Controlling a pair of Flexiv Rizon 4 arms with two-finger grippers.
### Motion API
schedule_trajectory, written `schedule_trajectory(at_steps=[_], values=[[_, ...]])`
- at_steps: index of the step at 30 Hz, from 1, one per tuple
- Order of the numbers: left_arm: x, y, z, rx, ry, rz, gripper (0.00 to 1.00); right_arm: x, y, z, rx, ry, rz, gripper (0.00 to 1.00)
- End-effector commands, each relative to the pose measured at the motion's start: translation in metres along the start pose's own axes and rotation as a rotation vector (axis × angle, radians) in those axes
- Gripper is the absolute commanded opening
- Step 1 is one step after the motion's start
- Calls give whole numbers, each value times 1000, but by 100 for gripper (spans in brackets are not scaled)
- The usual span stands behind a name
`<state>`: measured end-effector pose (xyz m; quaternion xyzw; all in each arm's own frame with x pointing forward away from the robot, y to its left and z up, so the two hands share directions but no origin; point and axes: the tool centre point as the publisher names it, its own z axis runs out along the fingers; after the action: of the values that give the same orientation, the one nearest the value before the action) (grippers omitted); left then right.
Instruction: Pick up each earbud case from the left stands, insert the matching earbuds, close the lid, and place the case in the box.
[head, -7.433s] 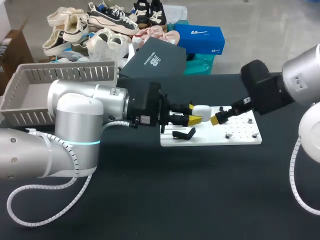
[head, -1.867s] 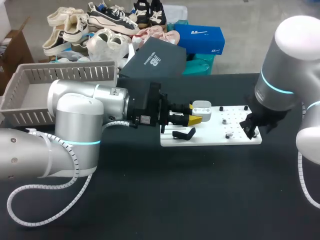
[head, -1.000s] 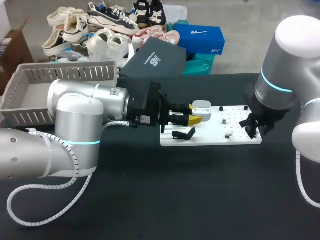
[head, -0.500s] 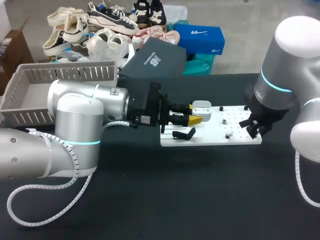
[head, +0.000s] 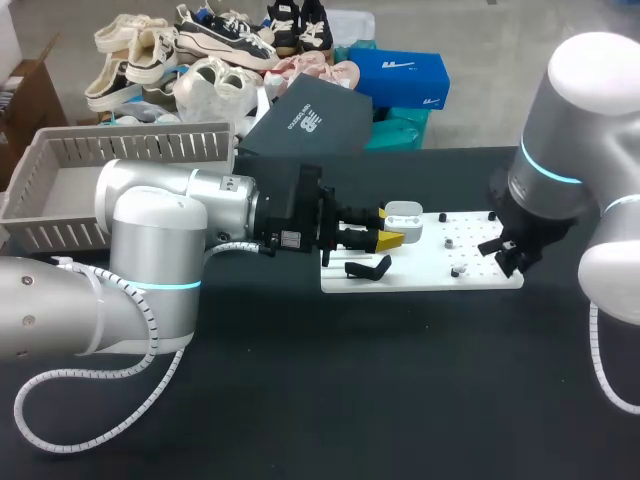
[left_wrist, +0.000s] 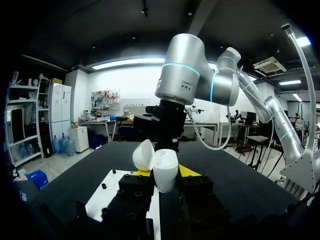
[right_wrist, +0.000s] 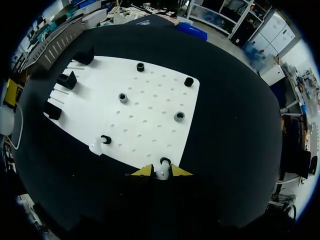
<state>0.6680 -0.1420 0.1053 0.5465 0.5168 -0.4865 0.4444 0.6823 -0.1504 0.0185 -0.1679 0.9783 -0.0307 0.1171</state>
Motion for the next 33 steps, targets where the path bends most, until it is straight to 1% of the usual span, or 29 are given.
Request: schedule_trajectory(at_steps=[1,7,12,15,22,23,24,27,33], values=[[1,0,0,0,0,1,0,-1,0,-3,6,-3,-4,0],[1,0,0,0,0,1,0,-1,2,-16,6,-24,-12,0],[1,0,0,0,0,1,0,-1,7,-35,17,-56,-41,0],[1,0,0,0,0,1,0,-3,10,-54,24,-81,-70,0],[1,0,0,0,0,1,0,-11,21,-107,44,-160,-136,0],[1,0,0,0,0,1,0,-12,22,-109,43,-163,-138,0],[1,0,0,0,0,1,0,-12,26,-121,39,-177,-152,0],[1,0,0,0,0,1,0,-12,34,-139,33,-200,-179,0],[1,0,0,0,0,1,0,-8,51,-164,-4,-233,-215,0]])
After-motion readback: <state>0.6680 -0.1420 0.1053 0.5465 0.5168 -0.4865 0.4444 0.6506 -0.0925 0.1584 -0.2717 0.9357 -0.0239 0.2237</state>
